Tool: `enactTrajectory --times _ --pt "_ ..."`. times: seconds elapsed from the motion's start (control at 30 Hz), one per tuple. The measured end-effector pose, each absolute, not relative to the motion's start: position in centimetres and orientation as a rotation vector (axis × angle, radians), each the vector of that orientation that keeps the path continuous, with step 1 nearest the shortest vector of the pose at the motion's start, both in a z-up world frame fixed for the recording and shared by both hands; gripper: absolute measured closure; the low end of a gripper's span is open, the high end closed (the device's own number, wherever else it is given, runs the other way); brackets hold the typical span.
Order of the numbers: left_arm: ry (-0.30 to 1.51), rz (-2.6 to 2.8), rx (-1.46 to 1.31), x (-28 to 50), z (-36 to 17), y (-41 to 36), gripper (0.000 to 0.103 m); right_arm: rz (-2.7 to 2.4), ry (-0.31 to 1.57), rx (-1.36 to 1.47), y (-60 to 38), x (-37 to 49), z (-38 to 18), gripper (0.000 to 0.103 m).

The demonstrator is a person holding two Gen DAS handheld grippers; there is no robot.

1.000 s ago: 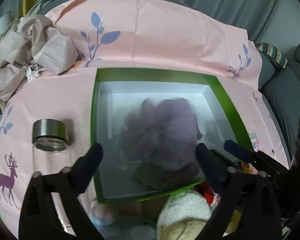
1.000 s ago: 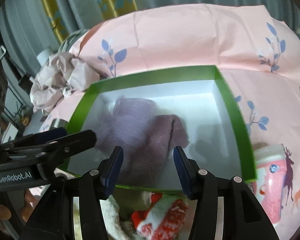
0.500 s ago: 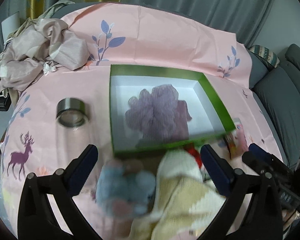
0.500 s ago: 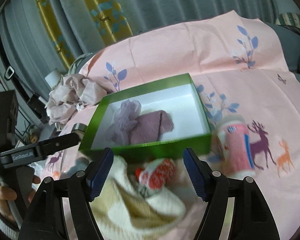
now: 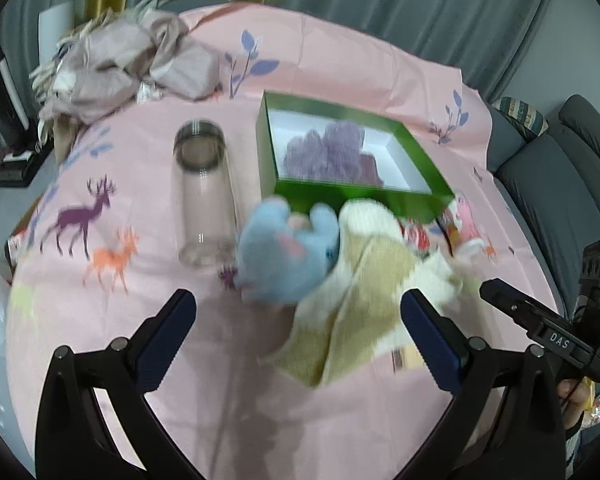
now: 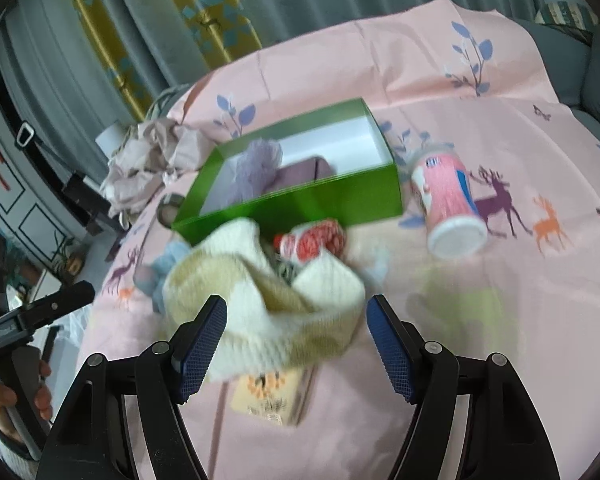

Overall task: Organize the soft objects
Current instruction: 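Move both grippers back toward the cream tissue pack beside the towel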

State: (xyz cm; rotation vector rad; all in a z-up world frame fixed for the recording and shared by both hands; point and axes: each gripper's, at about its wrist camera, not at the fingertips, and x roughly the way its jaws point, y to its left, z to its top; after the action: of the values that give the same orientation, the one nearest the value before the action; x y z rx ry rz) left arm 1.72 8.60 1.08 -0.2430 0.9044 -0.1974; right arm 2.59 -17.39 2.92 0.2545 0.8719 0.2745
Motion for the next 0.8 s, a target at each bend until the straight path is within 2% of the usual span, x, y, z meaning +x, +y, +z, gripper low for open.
enactTrajectory --times 0.3,0.8 --pt "0.913 -0.350 -0.234 -1.5 -1.0 5.5 0.001 0.332 0.899 0.192 -16.7 -0.4 1.2 0.030" --pt "0.954 -0.393 -0.106 -2.2 -3.7 0.2 0.002 0.385 0.942 0.090 -16.3 -2.9 -1.7 0.030"
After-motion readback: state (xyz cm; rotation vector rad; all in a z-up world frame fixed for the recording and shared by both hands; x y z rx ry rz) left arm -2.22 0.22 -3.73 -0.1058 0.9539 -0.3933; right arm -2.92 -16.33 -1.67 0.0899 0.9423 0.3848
